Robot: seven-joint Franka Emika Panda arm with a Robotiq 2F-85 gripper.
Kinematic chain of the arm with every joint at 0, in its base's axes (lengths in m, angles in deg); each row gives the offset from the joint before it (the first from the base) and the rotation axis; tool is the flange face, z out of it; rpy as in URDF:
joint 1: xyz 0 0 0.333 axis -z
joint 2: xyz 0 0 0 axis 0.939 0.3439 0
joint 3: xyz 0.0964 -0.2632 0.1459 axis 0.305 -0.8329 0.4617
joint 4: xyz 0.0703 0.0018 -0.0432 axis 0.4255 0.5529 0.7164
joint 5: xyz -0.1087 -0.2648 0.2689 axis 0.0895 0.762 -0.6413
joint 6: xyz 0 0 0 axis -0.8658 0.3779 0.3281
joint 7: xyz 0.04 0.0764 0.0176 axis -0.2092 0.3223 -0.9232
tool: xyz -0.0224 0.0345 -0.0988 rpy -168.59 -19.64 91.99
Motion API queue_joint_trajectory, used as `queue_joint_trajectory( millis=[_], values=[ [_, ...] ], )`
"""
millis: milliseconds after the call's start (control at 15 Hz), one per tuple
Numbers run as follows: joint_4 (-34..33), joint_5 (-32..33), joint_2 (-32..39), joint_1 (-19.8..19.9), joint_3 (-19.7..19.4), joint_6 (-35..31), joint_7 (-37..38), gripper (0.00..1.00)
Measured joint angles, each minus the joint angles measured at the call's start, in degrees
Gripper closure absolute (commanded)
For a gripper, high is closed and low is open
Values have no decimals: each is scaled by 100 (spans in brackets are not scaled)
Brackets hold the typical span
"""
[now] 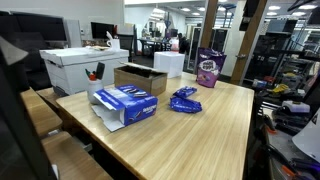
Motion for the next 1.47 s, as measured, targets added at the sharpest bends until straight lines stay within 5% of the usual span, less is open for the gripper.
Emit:
queue_joint_trajectory(
  millis=[667, 1467],
  values=[
    [-6, 2, 36, 1, 3, 0, 116, 0],
    [-539, 704, 1534, 87, 799, 38, 2140, 0]
  ],
)
